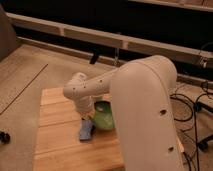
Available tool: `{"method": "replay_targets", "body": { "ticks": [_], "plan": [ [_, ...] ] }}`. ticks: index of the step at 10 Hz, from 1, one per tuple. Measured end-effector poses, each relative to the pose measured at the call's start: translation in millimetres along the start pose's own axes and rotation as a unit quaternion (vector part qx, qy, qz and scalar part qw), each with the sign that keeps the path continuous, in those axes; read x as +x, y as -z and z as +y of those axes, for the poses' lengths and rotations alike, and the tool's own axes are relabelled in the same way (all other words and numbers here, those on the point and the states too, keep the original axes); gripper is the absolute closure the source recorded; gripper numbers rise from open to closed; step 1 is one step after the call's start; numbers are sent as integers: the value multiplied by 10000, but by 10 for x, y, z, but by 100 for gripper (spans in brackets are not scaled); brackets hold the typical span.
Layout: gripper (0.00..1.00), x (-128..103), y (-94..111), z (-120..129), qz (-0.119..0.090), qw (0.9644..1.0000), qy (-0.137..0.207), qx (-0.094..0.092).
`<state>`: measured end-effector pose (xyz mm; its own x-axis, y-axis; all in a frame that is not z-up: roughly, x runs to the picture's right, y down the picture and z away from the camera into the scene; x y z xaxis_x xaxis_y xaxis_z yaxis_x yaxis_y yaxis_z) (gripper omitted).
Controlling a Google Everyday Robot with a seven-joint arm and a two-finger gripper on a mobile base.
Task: Pick up the ceramic bowl
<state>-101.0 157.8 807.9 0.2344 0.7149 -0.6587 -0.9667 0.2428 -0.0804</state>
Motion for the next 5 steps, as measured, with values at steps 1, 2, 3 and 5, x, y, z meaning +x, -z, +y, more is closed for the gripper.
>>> {"method": "replay_targets", "body": {
  "ticks": [1,2,3,5],
  "plan": [
    [100,-23,139,81,-87,9999,92,-24],
    [100,-43,275,150,-176,9997,169,-39],
    [100,-45,396,196,-247,9994,232,-14],
    [100,-20,746,292,-491,9981,364,106]
  ]
}}
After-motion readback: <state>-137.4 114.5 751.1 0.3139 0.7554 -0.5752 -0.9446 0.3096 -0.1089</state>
